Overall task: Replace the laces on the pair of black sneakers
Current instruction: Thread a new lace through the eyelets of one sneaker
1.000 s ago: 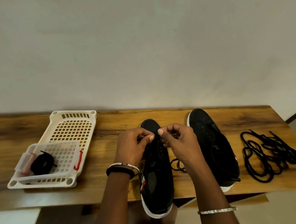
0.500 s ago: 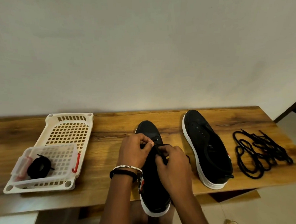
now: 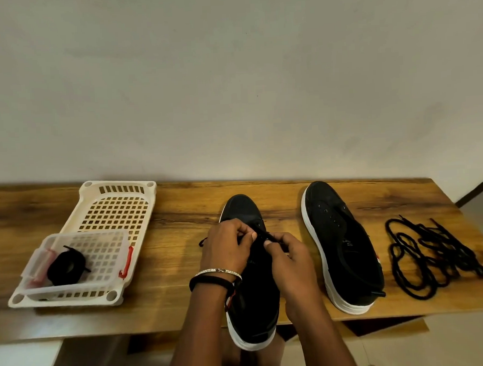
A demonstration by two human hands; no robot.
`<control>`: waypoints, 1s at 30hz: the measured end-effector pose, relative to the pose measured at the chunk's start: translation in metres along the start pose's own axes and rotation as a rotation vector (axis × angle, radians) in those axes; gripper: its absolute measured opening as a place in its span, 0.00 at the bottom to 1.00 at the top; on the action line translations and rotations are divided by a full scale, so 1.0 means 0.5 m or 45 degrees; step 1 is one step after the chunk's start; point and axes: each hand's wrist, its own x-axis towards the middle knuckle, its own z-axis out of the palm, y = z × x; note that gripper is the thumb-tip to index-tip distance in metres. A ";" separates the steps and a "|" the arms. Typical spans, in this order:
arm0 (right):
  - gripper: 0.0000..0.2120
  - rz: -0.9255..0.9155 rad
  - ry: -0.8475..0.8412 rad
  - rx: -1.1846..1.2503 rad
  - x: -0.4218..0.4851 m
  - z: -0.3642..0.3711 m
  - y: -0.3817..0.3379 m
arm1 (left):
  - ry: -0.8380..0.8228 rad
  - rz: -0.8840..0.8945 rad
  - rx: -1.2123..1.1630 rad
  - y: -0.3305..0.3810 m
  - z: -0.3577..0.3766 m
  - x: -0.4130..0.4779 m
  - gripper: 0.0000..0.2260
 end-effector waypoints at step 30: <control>0.06 -0.047 0.087 -0.290 0.057 0.020 -0.016 | -0.014 -0.101 -0.128 -0.012 0.005 0.005 0.04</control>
